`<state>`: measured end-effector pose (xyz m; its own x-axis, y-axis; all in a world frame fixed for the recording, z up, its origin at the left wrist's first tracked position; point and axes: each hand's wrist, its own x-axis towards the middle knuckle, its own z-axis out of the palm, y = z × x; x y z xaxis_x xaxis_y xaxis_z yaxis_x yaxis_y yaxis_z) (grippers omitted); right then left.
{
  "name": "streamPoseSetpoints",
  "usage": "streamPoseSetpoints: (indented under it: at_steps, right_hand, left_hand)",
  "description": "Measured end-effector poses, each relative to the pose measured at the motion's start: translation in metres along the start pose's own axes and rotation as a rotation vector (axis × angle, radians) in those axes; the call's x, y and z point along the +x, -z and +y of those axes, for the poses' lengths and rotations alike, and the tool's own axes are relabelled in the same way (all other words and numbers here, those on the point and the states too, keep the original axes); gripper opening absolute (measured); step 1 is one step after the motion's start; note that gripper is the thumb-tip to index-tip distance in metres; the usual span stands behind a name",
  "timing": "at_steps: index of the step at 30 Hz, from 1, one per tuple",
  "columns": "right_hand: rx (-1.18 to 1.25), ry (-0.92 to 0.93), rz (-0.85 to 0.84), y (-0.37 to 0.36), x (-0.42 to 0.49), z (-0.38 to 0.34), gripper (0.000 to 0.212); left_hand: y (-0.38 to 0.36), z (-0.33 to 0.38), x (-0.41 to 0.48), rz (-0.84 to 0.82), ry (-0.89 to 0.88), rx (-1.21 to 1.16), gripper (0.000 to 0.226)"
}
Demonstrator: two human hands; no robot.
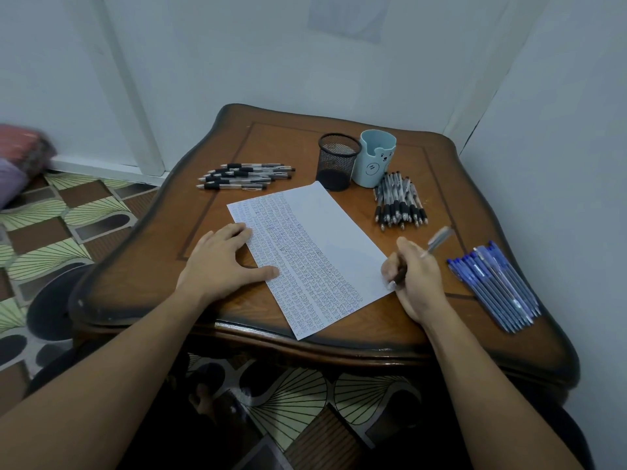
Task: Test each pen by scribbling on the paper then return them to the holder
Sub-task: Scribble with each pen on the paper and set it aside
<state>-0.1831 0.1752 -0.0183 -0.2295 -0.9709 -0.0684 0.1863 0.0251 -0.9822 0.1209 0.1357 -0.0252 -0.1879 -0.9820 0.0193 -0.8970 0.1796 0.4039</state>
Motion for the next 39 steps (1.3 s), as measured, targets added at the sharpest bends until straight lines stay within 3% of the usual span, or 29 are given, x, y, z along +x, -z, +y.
streamPoseSetpoints:
  at_steps: [8,13,19,24,26,30,35,39]
  right_hand:
    - [-0.326,0.038,-0.004,-0.008,-0.002,-0.004,0.036]
    - [-0.361,-0.006,-0.01,-0.011,-0.003,-0.009,0.027]
    - [-0.358,-0.034,0.023,-0.011,-0.005,-0.008,0.028]
    - [-0.304,-0.219,-0.022,-0.012,0.011,-0.021,0.02]
    - [-0.345,-0.251,0.011,-0.01,0.025,-0.031,0.024]
    - [-0.393,-0.138,0.139,0.003,0.06,-0.056,0.024]
    - [-0.722,-0.027,0.333,0.032,0.113,-0.069,0.04]
    - [-0.902,-0.046,0.361,0.039,0.133,-0.067,0.032]
  left_hand:
    - [0.002,0.003,-0.001,-0.012,0.018,0.006,0.114]
    - [0.001,-0.001,0.001,-0.002,0.002,-0.002,0.124]
    - [0.001,0.001,-0.001,-0.014,0.007,-0.003,0.106]
    - [0.001,0.0,0.0,-0.022,0.018,0.008,0.108]
    - [-0.001,-0.004,0.002,-0.024,0.013,0.003,0.112]
    - [-0.004,-0.008,0.005,-0.01,-0.013,0.002,0.122]
    - [-0.003,-0.007,0.005,-0.01,-0.014,0.016,0.128]
    - [-0.002,-0.007,0.006,-0.011,-0.011,0.021,0.127]
